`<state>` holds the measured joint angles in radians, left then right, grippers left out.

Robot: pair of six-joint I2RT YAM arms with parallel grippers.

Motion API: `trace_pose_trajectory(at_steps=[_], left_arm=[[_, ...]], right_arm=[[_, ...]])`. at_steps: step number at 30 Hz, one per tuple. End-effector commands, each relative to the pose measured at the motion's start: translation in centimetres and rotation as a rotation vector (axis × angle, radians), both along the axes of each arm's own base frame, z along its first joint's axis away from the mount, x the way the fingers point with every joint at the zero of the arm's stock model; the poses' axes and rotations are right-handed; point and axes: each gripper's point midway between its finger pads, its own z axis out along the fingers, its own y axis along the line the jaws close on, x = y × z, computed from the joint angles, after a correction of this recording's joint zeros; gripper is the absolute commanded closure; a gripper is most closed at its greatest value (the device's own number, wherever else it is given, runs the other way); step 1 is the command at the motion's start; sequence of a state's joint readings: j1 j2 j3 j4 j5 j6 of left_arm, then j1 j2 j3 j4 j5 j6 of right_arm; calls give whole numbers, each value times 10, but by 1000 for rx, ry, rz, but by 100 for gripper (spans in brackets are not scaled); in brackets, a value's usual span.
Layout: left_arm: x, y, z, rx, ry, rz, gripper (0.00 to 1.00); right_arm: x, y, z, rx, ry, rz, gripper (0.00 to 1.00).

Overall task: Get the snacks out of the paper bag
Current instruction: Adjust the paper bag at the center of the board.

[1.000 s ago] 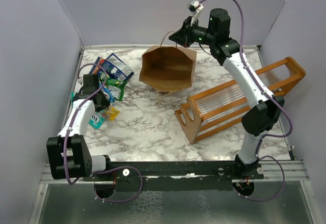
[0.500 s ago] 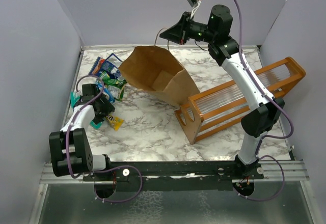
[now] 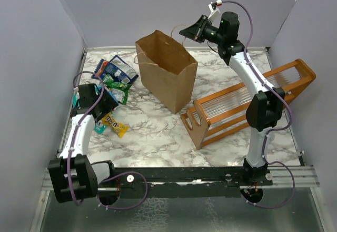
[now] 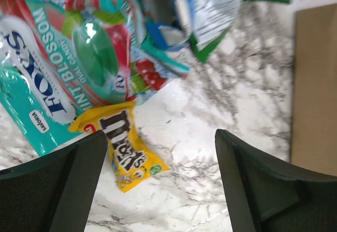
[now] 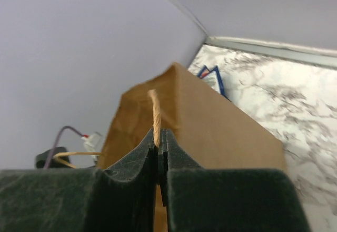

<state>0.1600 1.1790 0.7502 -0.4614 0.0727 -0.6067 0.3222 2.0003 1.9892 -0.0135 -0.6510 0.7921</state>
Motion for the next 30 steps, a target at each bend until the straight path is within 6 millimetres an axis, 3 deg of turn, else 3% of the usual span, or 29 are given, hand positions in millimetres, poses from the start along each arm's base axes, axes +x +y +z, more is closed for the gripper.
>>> trace_pose_trajectory(at_steps=[1, 5, 8, 11, 14, 18, 20, 24, 27, 30], left_arm=[[11, -2, 53, 21, -151, -55, 12], [15, -7, 83, 29, -233, -96, 8], [19, -11, 106, 34, -291, -134, 8], [28, -17, 134, 34, -359, -192, 5], [37, -20, 173, 58, -442, -241, 2], [49, -18, 243, 137, -560, -271, 1], [54, -27, 281, 162, -627, -307, 1], [58, -64, 351, 166, -785, -440, 1], [48, -101, 390, 215, -874, -566, 1], [32, -130, 417, 262, -950, -660, 1]], right_arm=[[21, -25, -20, 20, 46, -54, 94], [16, -34, -24, -2, 23, -57, 88], [9, -31, -19, -29, -7, -10, 73], [1, -32, -11, -68, -36, 10, 41], [-5, -41, 1, -123, -87, -26, 1], [-22, -55, 26, -206, -165, -73, 1], [-33, -68, 44, -247, -206, -131, 1], [-56, -102, 63, -328, -244, -291, 1], [-91, -120, 78, -369, -336, -333, 1], [-136, -135, 96, -364, -425, -364, 1]])
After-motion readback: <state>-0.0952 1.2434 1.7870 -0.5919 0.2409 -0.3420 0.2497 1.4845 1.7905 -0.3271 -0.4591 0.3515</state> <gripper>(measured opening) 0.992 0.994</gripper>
